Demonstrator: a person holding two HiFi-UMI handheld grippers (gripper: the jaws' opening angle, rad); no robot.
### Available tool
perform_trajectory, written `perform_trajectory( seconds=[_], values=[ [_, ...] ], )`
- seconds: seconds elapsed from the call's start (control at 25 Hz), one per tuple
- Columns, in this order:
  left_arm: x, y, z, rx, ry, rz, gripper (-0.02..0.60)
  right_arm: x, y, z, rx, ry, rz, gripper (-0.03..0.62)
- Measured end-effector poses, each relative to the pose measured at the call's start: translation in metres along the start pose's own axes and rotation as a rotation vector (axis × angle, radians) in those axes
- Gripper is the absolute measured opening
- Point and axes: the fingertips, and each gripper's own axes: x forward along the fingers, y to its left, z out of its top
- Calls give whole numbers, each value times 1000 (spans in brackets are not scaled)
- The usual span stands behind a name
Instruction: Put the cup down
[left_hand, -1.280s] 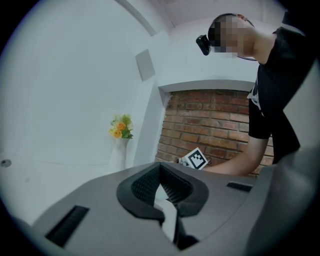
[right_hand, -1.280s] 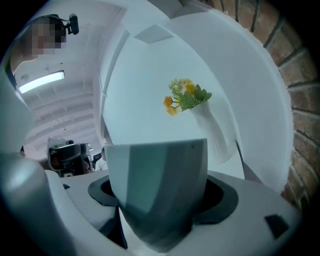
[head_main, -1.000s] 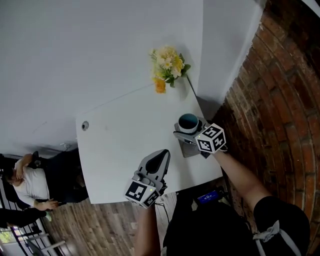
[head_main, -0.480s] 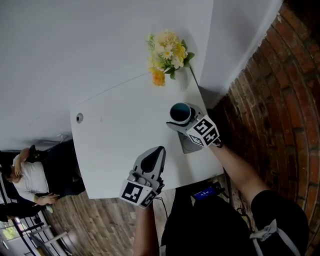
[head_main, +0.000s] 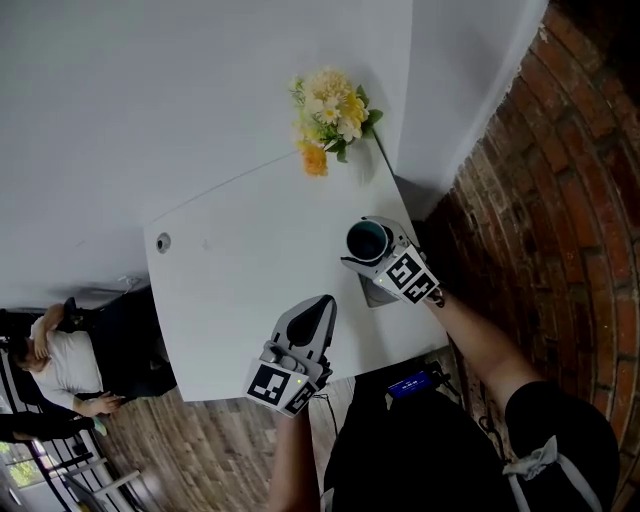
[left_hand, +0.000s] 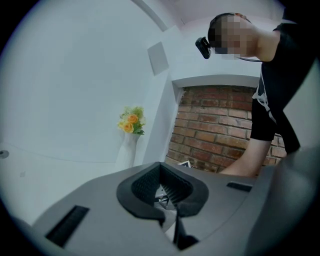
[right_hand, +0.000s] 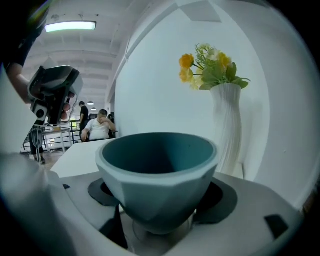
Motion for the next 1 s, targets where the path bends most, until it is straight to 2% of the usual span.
perform_trajectory(
  seconds=[0.24, 0.6, 0.84, 1.0],
  values=[
    [-14, 2, 5, 6, -18, 21, 8, 1, 0, -2, -10, 27, -13, 405],
    [-27, -9, 7, 13, -37, 11, 8, -22, -1, -11, -39, 84, -20, 405],
    [-37, -20, 5, 12, -41, 12, 8, -53, -2, -24, 14, 76, -64, 405],
    [-41, -26, 3, 15, -44, 8, 8, -84, -8, -37, 106, 69, -116, 405]
  ],
)
